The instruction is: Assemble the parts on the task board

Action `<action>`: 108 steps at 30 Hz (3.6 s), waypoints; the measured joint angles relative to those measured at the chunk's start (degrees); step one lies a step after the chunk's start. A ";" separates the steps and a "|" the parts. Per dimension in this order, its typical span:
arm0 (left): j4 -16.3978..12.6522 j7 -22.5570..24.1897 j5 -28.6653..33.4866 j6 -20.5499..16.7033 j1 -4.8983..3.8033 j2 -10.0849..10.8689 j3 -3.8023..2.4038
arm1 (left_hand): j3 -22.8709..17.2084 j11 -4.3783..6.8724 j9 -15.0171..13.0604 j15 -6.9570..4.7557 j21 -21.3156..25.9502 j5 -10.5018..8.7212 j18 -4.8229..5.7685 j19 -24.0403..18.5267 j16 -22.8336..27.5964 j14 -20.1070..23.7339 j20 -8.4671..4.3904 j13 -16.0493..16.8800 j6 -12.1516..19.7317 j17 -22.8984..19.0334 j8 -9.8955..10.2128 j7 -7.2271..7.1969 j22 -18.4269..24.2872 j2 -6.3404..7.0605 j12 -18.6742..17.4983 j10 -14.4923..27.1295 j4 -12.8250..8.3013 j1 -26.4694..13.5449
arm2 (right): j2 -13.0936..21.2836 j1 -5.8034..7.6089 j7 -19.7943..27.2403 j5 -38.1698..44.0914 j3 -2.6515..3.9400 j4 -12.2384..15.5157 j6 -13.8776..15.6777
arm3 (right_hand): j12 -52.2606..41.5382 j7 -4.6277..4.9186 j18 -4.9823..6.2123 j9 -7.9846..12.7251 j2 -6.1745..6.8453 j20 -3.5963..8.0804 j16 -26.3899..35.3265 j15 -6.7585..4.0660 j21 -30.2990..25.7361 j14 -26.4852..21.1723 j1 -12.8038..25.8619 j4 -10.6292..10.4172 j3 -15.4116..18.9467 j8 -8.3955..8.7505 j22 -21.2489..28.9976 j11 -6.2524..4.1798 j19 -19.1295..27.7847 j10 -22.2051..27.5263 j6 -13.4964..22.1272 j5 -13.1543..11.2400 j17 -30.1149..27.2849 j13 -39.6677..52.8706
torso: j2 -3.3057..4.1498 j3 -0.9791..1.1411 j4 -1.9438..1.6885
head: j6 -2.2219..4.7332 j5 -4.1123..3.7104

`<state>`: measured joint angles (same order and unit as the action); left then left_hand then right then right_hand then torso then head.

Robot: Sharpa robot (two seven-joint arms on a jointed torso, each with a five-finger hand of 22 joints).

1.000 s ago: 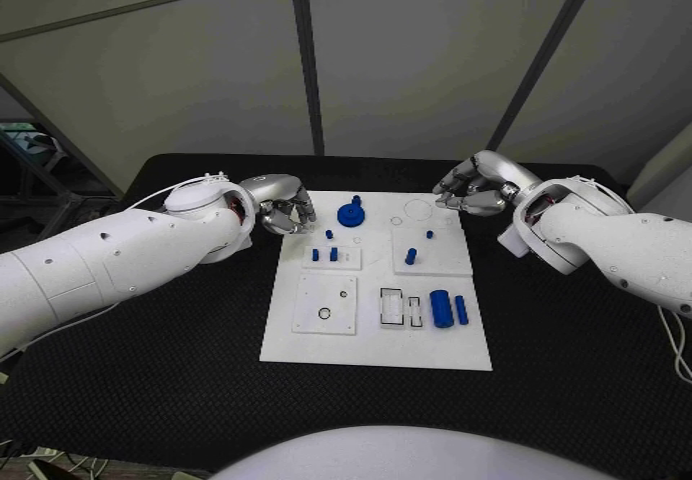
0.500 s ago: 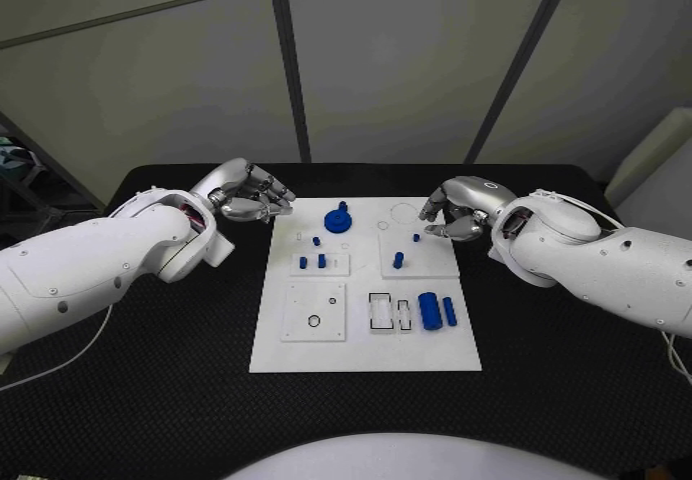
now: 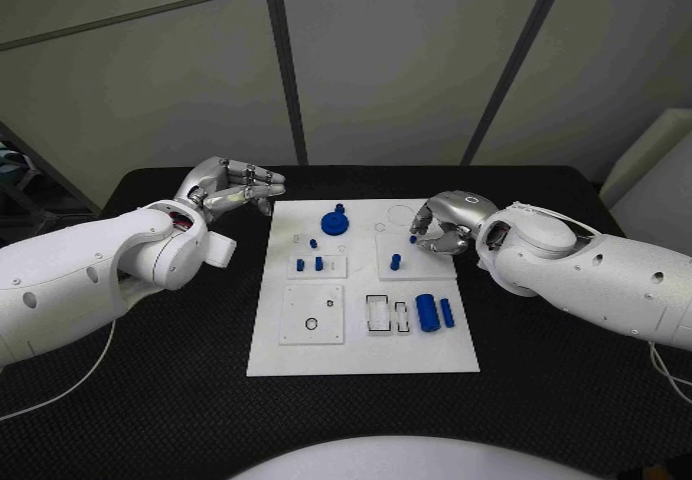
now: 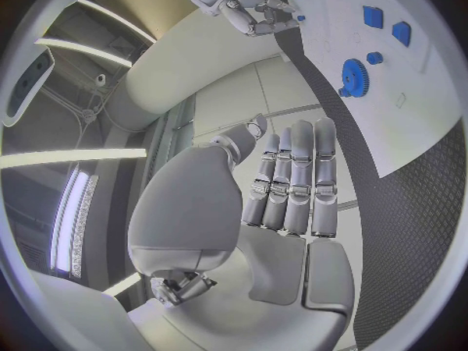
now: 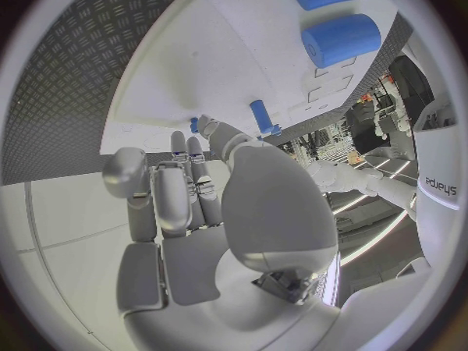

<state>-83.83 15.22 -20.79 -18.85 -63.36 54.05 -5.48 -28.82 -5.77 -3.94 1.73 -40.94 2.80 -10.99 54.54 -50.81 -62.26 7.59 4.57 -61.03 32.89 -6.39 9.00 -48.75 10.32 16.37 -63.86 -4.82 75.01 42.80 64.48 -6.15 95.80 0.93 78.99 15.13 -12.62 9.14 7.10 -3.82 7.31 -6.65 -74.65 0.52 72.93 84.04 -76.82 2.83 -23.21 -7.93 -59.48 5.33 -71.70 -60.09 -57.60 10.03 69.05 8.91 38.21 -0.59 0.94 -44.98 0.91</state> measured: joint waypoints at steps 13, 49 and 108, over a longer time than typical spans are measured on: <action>-0.42 1.29 5.68 0.03 0.22 -0.05 0.01 | 0.15 -0.09 -0.01 0.00 0.44 0.00 0.00 0.00 0.22 0.00 0.00 -0.01 0.00 -0.26 -0.01 0.00 0.24 0.00 0.00 0.09 0.15 0.00 | -1.98 -0.26 -0.35 1.05 0.00 -1.67 -0.02 | 0.51 0.20 0.01 0.00 -0.01 -0.40 -0.61 -0.01 0.91 0.00 0.00 0.37 -1.35 0.56 -1.35 0.41 -0.40 -0.41 -0.20 0.00 0.55 -0.98 | 0.00 0.00 -0.01 | 0.01 -0.13; 0.14 1.33 7.41 1.29 0.28 -0.44 0.01 | 0.62 -0.29 0.05 0.23 1.55 0.00 0.00 0.01 0.70 0.61 0.00 -0.02 0.23 -1.11 0.45 0.23 0.92 -0.24 0.00 1.10 -0.32 0.24 | -3.08 -0.14 -1.99 2.93 0.14 -1.90 -1.85 | 0.45 -1.35 -0.89 -0.80 -2.32 1.03 -1.53 -1.05 4.21 0.00 -2.31 3.12 -4.80 -0.49 -6.31 -1.53 -2.87 -7.88 -6.68 -2.65 0.37 -1.47 | -0.02 0.01 0.09 | -0.64 0.01; 0.45 1.40 7.52 2.19 0.29 -2.48 0.01 | 0.93 -0.49 0.08 0.62 2.21 0.00 0.01 -0.20 1.20 1.02 0.21 -0.03 0.84 -1.85 0.89 0.83 1.40 -0.76 0.22 2.12 -0.33 0.77 | -4.65 -3.78 -3.17 -1.37 -0.44 16.54 6.97 | 1.34 -1.23 -1.79 -0.68 -2.56 1.03 -2.22 -1.05 5.52 0.00 -1.80 3.27 -4.95 0.01 -8.39 -1.53 -3.66 -7.88 -6.77 -0.65 0.65 -1.73 | -0.07 -0.08 -0.03 | -0.86 4.68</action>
<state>-83.38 16.62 -13.27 -16.66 -63.07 51.57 -5.48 -27.89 -6.26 -3.86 2.35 -38.73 2.80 -10.98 54.34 -49.61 -61.23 7.80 4.54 -60.19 31.04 -5.50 9.83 -47.35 9.56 16.58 -61.74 -5.14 75.78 38.15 60.70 -9.32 94.43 0.49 95.53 22.10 -11.28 7.91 5.31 -4.49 4.75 -5.62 -76.87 -0.53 78.45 84.04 -78.62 6.10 -28.16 -7.92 -67.87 3.81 -75.36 -67.96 -64.37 9.38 69.70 7.17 38.14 -0.68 0.91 -45.84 5.59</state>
